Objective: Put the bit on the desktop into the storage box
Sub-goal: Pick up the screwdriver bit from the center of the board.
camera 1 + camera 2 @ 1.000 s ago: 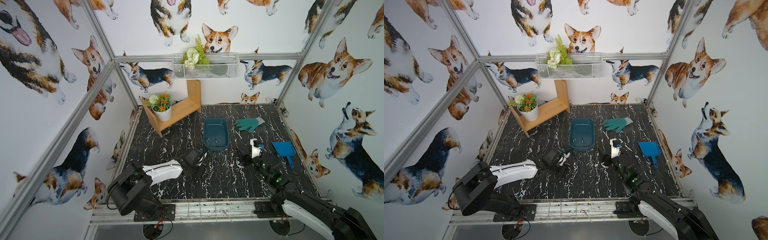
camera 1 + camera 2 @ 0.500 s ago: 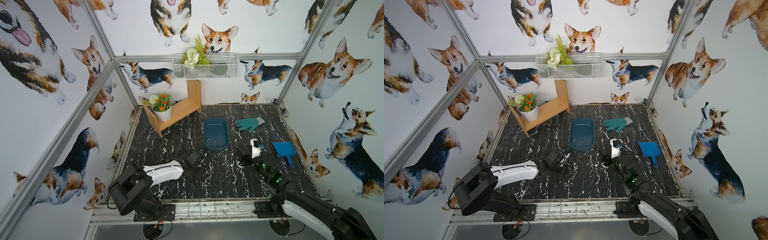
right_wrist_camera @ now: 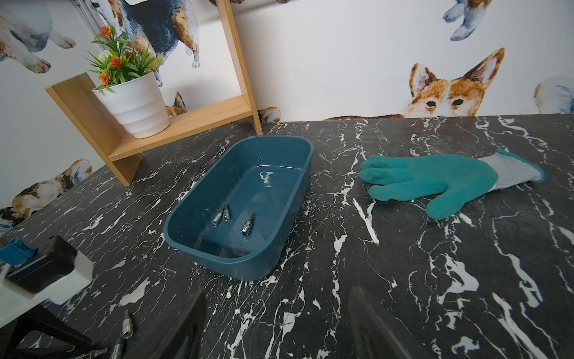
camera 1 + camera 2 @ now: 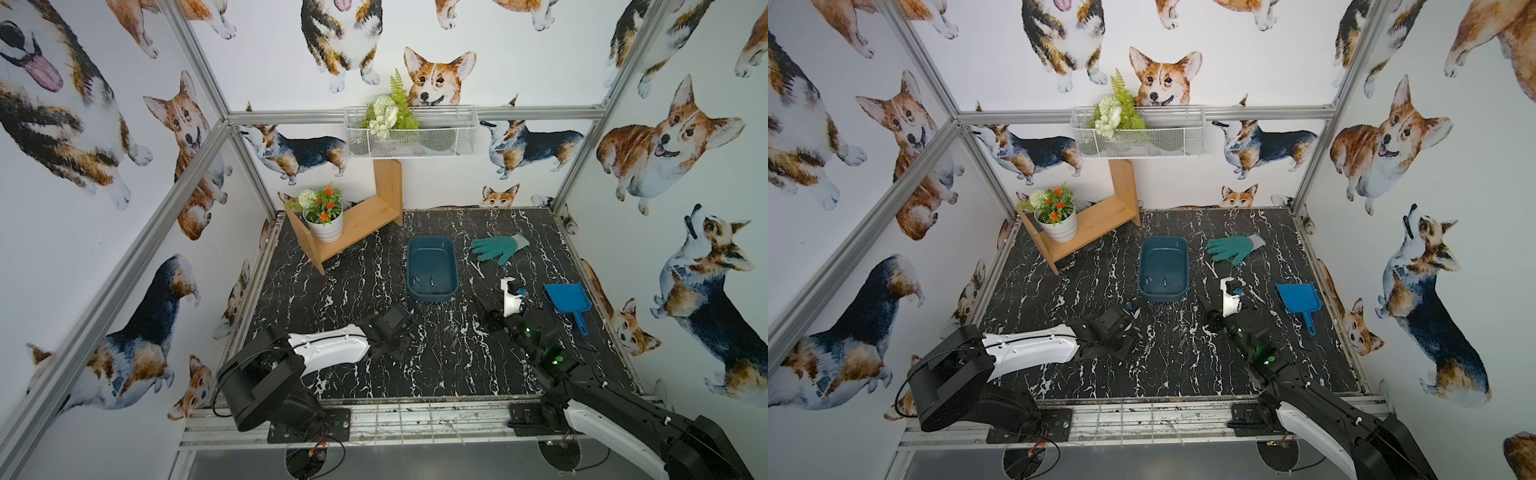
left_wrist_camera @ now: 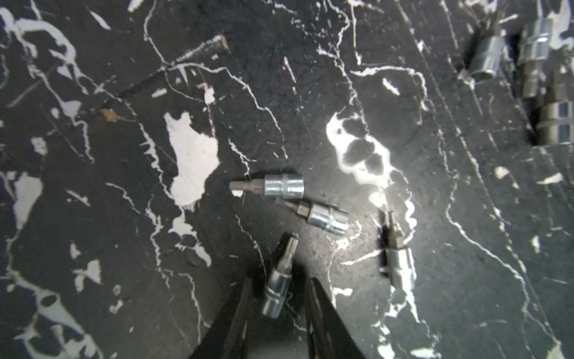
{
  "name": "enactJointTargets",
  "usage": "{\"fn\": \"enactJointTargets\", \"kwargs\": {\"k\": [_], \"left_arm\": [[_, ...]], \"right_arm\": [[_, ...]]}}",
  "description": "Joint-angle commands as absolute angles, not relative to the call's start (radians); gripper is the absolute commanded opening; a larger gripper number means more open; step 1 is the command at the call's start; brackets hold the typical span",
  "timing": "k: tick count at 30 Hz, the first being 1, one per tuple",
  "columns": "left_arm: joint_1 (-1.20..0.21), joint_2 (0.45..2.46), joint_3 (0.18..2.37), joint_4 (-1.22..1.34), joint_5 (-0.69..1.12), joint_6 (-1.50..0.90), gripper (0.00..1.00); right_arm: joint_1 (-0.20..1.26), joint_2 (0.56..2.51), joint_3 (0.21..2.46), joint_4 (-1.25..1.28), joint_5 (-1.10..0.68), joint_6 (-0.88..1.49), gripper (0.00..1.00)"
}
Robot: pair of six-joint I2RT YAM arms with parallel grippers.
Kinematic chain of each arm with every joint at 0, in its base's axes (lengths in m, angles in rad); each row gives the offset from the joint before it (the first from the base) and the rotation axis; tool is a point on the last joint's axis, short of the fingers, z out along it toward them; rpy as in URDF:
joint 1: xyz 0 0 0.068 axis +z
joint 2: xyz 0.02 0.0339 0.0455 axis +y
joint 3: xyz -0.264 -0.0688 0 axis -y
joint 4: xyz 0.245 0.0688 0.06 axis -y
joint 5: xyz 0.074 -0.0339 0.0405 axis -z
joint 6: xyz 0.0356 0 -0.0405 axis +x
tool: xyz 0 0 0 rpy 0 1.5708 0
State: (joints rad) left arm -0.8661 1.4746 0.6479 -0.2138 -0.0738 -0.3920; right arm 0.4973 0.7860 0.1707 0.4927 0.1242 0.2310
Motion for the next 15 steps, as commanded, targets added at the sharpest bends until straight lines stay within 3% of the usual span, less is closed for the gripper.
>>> {"fn": "enactJointTargets", "kwargs": {"k": [1, 10, 15], "left_arm": [[-0.878, 1.488, 0.651, -0.286, -0.096, -0.418, 0.33], [-0.900, 1.509, 0.670, -0.319, -0.139, -0.431, 0.26], [-0.900, 1.509, 0.673, -0.307, -0.137, -0.424, 0.15]], "right_arm": [[0.499, 0.783, 0.170, 0.538, 0.130, 0.235, 0.78], [0.499, 0.782, 0.170, 0.535, 0.130, 0.236, 0.78], [0.499, 0.780, 0.170, 0.534, 0.132, 0.237, 0.78]]}}
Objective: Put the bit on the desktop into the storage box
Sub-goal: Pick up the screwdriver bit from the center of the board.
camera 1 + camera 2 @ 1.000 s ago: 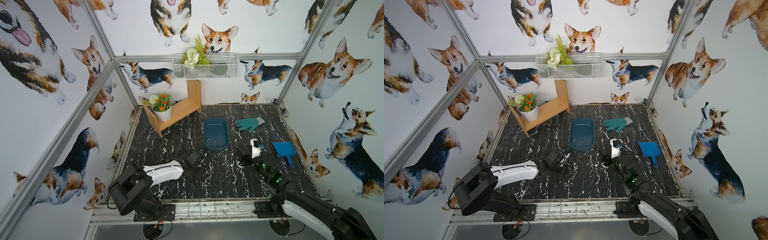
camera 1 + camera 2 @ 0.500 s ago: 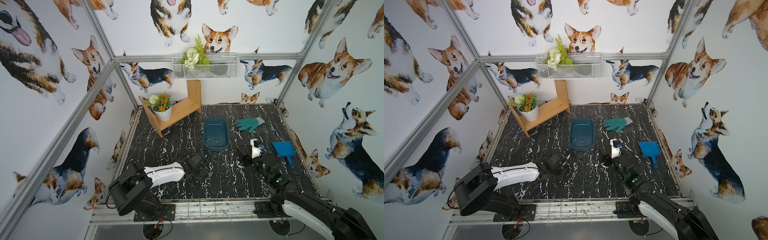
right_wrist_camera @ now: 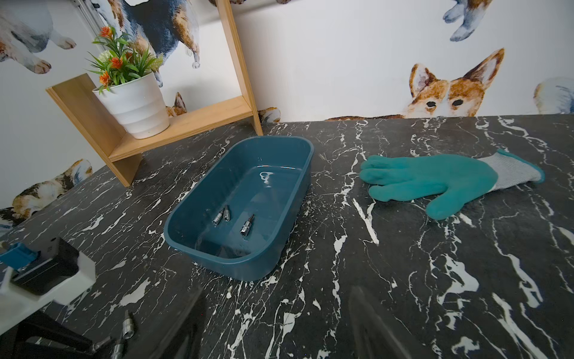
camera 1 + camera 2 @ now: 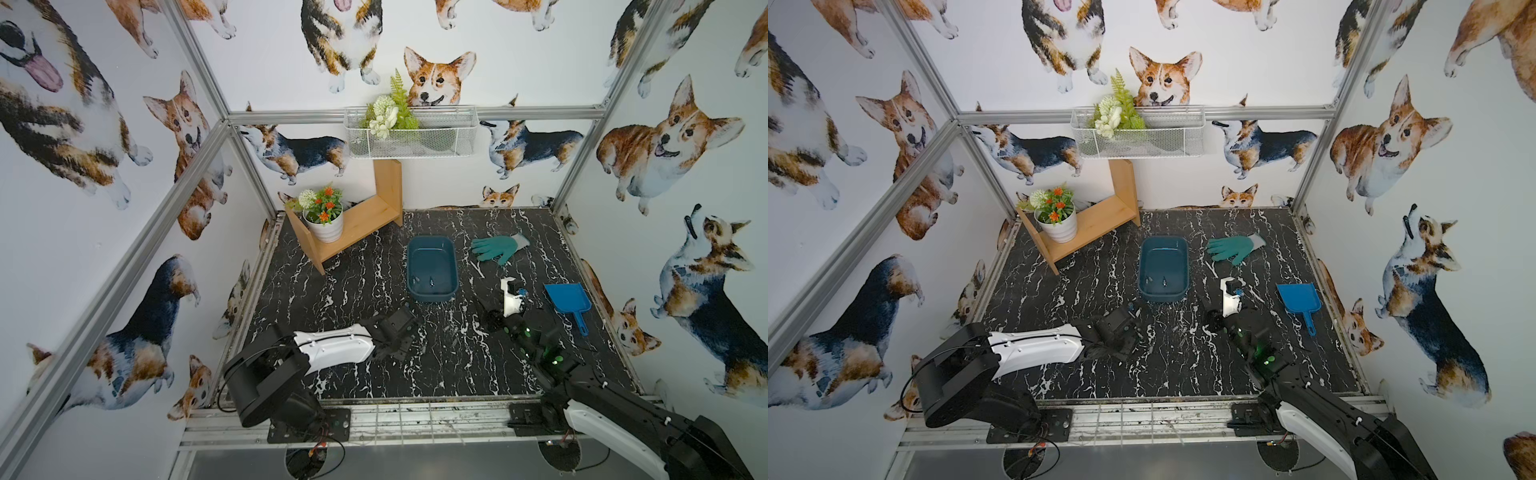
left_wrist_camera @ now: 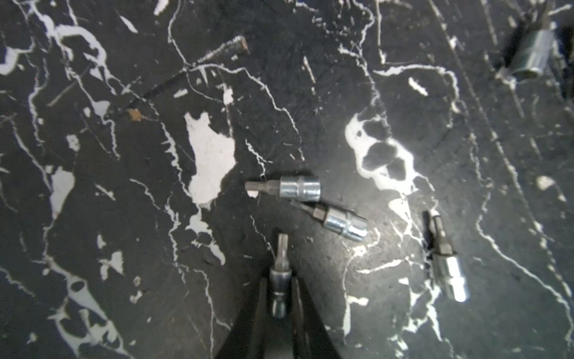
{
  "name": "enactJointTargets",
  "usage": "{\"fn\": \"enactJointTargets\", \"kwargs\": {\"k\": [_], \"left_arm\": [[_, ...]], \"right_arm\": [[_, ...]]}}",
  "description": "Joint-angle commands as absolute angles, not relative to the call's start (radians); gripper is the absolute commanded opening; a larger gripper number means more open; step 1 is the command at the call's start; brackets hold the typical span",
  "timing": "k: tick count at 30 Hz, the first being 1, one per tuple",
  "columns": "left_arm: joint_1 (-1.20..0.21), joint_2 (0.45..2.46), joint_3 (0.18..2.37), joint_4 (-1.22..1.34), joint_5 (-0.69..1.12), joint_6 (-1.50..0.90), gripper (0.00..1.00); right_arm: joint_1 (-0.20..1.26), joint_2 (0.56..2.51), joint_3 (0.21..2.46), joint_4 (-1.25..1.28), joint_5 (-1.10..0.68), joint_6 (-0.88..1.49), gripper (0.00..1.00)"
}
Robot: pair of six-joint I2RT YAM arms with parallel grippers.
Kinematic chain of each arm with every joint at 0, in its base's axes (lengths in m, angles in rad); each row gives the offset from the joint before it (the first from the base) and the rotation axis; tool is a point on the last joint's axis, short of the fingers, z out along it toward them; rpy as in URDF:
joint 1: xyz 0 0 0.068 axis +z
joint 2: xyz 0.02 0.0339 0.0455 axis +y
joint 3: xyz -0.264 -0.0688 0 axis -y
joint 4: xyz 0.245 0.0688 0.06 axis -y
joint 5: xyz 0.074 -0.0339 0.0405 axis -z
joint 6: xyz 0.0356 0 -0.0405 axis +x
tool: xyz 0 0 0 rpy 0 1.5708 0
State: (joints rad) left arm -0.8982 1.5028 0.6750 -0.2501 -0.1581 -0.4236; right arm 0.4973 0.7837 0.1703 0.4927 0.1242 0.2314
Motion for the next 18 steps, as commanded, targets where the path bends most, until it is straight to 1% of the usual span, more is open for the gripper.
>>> {"fn": "enactJointTargets", "kwargs": {"k": [1, 7, 14, 18], "left_arm": [[-0.899, 1.508, 0.673, -0.305, -0.133, -0.422, 0.14], [-0.900, 1.477, 0.668, -0.291, -0.088, -0.427, 0.12], [-0.896, 1.367, 0.687, -0.316, -0.132, -0.454, 0.11], [-0.867, 1.325, 0.717, -0.332, -0.136, -0.453, 0.09]], "right_arm": [[0.499, 0.780, 0.170, 0.534, 0.132, 0.236, 0.78], [0.499, 0.778, 0.170, 0.535, 0.132, 0.238, 0.78], [0.499, 0.773, 0.170, 0.531, 0.133, 0.241, 0.78], [0.499, 0.770, 0.170, 0.529, 0.134, 0.241, 0.78]]}}
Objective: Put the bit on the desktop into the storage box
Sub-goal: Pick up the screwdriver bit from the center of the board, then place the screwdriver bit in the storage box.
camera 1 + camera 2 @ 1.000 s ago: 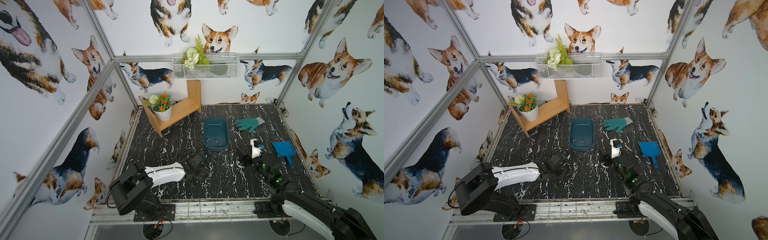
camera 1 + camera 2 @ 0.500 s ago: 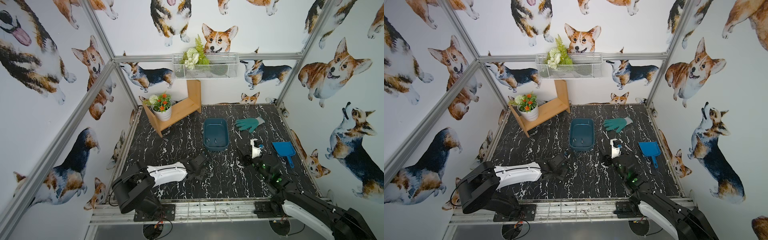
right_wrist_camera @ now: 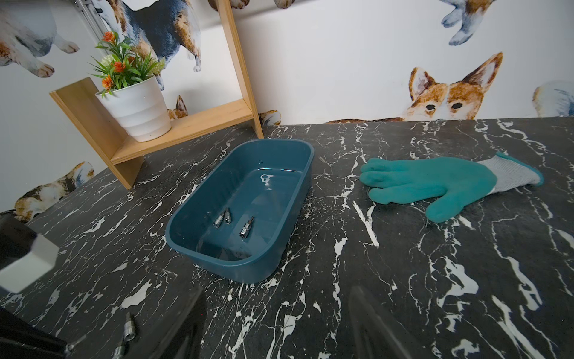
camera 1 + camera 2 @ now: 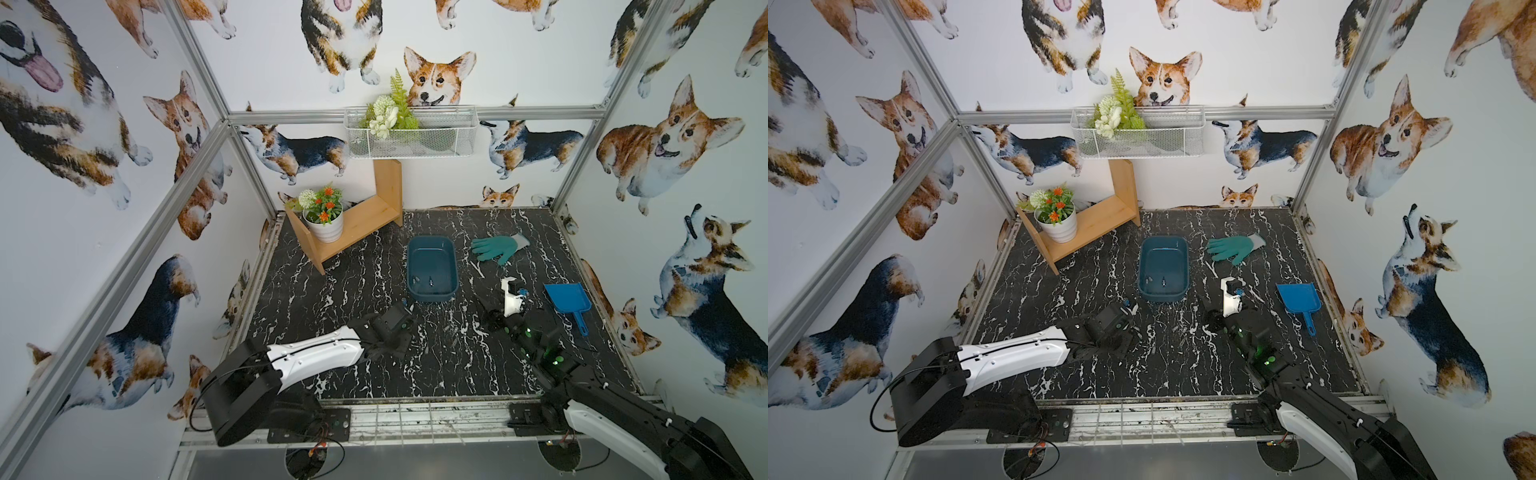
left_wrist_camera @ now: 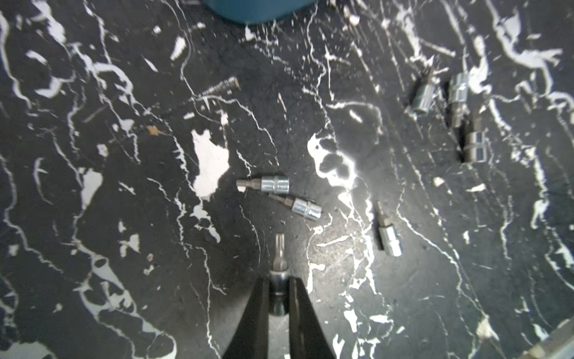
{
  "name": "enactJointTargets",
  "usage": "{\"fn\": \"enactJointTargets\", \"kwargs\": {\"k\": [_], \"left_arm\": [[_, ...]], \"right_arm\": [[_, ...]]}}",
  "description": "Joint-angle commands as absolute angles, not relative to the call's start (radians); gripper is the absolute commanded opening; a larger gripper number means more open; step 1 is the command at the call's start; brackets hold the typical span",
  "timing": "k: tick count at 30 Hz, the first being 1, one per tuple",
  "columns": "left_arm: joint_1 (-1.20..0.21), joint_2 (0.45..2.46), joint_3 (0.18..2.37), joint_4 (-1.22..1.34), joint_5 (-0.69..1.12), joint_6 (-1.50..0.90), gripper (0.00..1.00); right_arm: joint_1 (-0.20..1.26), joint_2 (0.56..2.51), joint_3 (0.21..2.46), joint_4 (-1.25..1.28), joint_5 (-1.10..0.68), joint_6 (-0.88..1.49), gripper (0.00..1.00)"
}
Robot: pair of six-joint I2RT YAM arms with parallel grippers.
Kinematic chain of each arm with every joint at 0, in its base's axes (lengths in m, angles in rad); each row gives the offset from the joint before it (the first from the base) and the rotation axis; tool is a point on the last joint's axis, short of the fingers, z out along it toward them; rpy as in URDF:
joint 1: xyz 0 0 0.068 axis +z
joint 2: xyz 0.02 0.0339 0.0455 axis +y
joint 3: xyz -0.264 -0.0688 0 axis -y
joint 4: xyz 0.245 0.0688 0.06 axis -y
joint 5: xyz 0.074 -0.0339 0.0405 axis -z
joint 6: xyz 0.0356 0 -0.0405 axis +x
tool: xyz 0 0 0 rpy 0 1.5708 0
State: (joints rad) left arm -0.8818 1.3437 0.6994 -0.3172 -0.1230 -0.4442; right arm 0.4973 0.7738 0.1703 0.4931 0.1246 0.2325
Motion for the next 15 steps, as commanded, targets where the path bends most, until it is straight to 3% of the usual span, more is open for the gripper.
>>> {"fn": "enactJointTargets", "kwargs": {"k": [1, 7, 15], "left_arm": [[-0.856, 1.316, 0.717, -0.328, -0.129, -0.450, 0.09], [-0.801, 1.326, 0.850, -0.299, -0.098, -0.417, 0.07], [-0.777, 1.539, 1.076, -0.247, -0.068, -0.352, 0.07]], "right_arm": [[0.499, 0.769, 0.170, 0.529, 0.134, 0.241, 0.78], [0.500, 0.769, 0.169, 0.529, 0.140, 0.241, 0.78], [0.499, 0.770, 0.170, 0.526, 0.147, 0.242, 0.78]]}}
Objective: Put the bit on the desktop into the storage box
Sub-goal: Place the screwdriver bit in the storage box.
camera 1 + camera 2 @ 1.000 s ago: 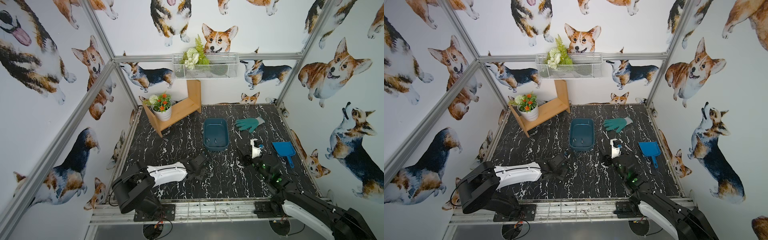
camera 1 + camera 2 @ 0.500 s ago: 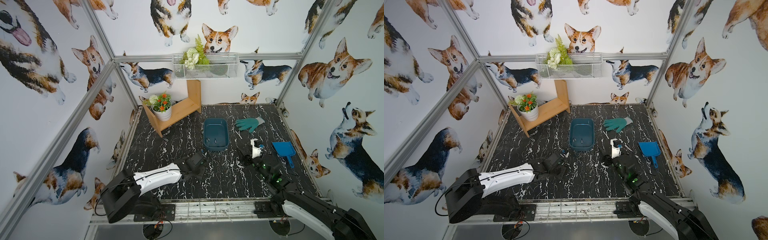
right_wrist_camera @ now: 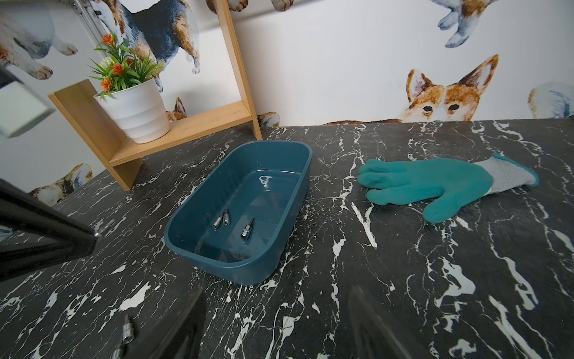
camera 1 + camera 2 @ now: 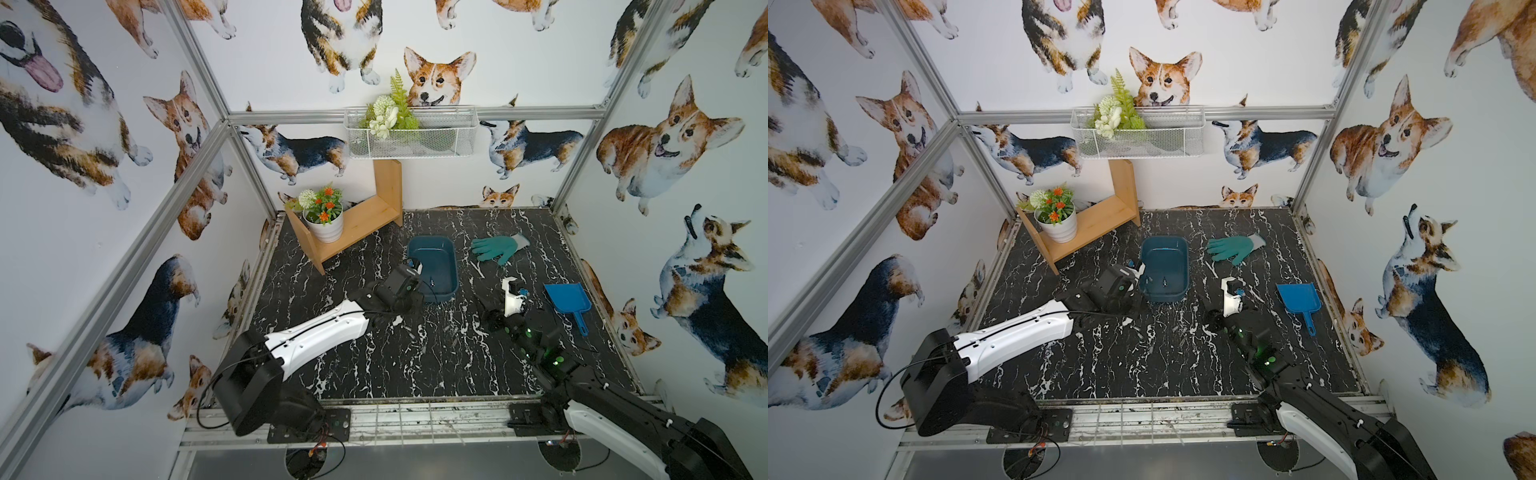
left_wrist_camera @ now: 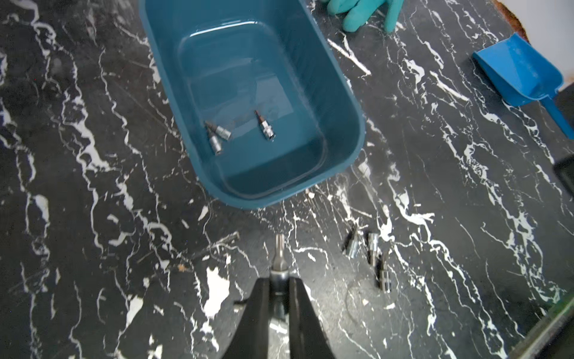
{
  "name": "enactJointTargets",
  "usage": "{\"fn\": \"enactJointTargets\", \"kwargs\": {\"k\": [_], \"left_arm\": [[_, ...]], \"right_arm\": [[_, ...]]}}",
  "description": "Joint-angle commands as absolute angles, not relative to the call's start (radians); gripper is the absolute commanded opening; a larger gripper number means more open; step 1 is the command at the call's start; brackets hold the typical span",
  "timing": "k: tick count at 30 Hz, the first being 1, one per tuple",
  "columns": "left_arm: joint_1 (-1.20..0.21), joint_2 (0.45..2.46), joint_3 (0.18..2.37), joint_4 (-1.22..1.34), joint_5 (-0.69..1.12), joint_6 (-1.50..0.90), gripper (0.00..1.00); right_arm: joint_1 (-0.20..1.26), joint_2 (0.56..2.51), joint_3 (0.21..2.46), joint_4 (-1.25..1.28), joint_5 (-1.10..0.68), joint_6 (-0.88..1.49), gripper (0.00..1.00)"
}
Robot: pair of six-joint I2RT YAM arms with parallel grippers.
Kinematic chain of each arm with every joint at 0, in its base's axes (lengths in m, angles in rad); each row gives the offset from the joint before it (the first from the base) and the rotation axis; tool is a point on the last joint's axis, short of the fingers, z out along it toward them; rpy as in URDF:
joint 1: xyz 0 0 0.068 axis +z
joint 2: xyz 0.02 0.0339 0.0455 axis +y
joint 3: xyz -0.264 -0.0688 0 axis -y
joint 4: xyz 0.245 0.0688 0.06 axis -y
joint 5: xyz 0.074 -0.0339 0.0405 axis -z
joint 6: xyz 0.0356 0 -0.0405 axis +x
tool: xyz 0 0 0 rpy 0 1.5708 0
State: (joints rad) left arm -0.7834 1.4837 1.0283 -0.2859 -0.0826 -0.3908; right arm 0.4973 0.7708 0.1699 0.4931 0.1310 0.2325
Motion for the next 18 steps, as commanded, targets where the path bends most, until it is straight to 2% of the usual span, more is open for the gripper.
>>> {"fn": "enactJointTargets", "kwargs": {"k": [1, 9, 12, 15, 16, 18], "left_arm": [[-0.773, 1.576, 1.105, -0.239, -0.064, -0.344, 0.07], [-0.730, 1.819, 1.297, -0.206, -0.047, -0.301, 0.06], [-0.709, 1.858, 1.326, -0.190, -0.036, -0.301, 0.09], [-0.692, 1.875, 1.340, -0.180, -0.023, -0.307, 0.30], [-0.690, 1.874, 1.338, -0.174, -0.022, -0.310, 0.40], [-0.686, 1.853, 1.325, -0.160, -0.020, -0.314, 0.54]], "right_arm": [[0.499, 0.769, 0.170, 0.525, 0.146, 0.241, 0.78], [0.500, 0.764, 0.170, 0.522, 0.148, 0.243, 0.78], [0.499, 0.763, 0.170, 0.521, 0.150, 0.244, 0.77], [0.499, 0.764, 0.170, 0.519, 0.152, 0.246, 0.78], [0.499, 0.764, 0.172, 0.518, 0.151, 0.247, 0.77], [0.499, 0.766, 0.172, 0.517, 0.152, 0.248, 0.78]]}}
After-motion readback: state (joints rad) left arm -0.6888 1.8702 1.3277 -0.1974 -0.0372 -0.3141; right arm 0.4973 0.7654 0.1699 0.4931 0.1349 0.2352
